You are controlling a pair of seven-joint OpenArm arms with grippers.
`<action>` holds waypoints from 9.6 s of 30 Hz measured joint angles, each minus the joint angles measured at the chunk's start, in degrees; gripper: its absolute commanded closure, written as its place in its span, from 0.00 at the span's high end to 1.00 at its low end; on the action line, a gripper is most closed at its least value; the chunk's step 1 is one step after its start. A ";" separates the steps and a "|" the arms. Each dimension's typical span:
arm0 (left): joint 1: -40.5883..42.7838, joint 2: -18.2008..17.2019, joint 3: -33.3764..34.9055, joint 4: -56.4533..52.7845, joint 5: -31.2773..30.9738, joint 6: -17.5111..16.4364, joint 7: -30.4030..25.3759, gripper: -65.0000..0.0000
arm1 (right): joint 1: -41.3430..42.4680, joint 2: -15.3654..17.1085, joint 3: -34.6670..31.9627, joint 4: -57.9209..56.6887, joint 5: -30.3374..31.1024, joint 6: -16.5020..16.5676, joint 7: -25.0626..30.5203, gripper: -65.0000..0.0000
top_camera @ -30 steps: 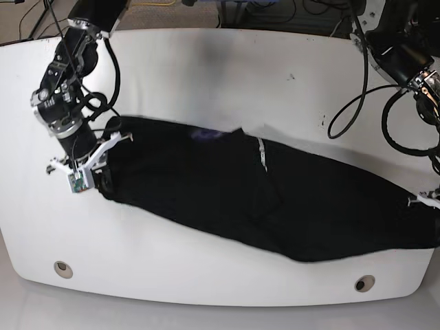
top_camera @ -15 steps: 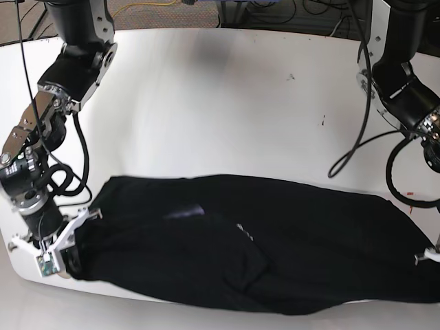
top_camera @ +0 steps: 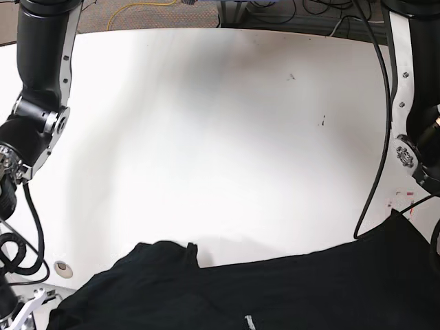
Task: Layout the t-shirt on the table in an organized manner, then fold the t-shirt properly
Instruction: 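Lift the shirt with both grippers, shake it, and lay it down, then drag the shirt edge with both grippers away from the hem to spread it, then pull the shirt edge further with the right gripper while left holds, then release the shirt edge with the right gripper and lift it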
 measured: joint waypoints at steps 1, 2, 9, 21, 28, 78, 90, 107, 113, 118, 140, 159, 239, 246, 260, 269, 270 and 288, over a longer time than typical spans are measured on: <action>-0.55 -0.11 0.24 -0.11 0.04 0.02 0.02 0.00 | 0.87 0.26 -0.35 -0.13 0.04 0.00 0.11 0.00; -0.92 -0.24 0.48 -0.11 0.11 0.04 -0.02 0.00 | 1.60 0.50 -0.55 -0.13 0.20 0.00 0.24 0.00; 3.19 -0.13 2.10 -0.07 -0.02 -0.02 -0.98 0.00 | 0.09 0.44 -0.46 -0.11 -0.04 1.29 -0.37 0.00; 28.81 0.83 1.84 5.05 -0.48 -0.76 0.20 0.00 | -25.27 -4.83 9.29 4.48 -0.17 1.73 -1.68 0.00; 45.75 3.67 -1.62 9.51 -4.39 -3.37 -0.59 0.00 | -40.85 -10.64 14.38 8.68 -0.17 1.57 -1.36 0.00; 87.08 4.07 -10.03 -1.07 3.76 -10.56 -13.18 0.00 | -77.83 -17.79 15.45 10.36 -1.46 1.09 -0.74 0.00; 85.99 1.49 -9.66 -1.66 5.33 -10.78 -11.85 0.00 | -75.32 -17.79 15.45 9.51 -10.49 1.29 -0.22 0.00; 85.94 1.90 -9.60 -1.27 5.27 -14.23 -11.89 0.00 | -70.20 -17.84 15.45 9.51 -16.52 1.51 -0.17 0.09; 85.92 2.69 -9.62 -1.18 5.31 -13.90 -11.89 0.00 | -70.84 -19.80 15.52 9.51 -17.03 1.18 -0.33 0.45; 85.92 2.73 -9.66 -1.16 5.33 -13.94 -11.89 0.00 | -72.54 -23.32 15.50 9.84 -16.59 1.27 -0.33 0.63; 85.81 3.10 -9.73 -1.05 5.46 -13.81 -11.91 0.00 | -82.40 -29.53 26.38 10.62 7.32 1.11 -1.25 0.63; 85.81 3.13 -9.73 -1.05 5.49 -13.81 -11.91 0.00 | -87.71 -30.64 27.43 8.96 11.74 1.05 -0.79 0.62; 86.27 6.14 -15.06 6.93 2.91 -14.82 -12.66 0.00 | -85.26 -19.82 22.62 9.73 13.09 1.29 -7.82 0.00; 86.14 6.88 -15.17 8.57 3.96 -14.62 -6.14 0.00 | -83.56 -19.80 22.62 9.68 13.22 1.29 -7.87 0.00; 83.17 6.45 -15.69 10.36 -0.42 -14.40 -5.01 0.00 | -79.03 -19.85 22.91 9.64 19.67 1.25 -8.72 0.00; 79.71 6.45 -15.61 10.21 -0.42 -14.36 -5.01 0.00 | -75.47 -20.00 22.93 9.11 19.47 1.25 -8.76 0.00; 79.43 6.47 -15.61 10.21 -0.37 -14.40 -4.85 0.00 | -75.01 -20.00 22.93 8.63 19.58 1.27 -8.70 0.00; 74.23 5.68 -15.37 0.83 -0.39 -14.45 -4.85 0.00 | -68.02 -19.98 22.91 -1.77 19.58 1.27 -8.72 0.00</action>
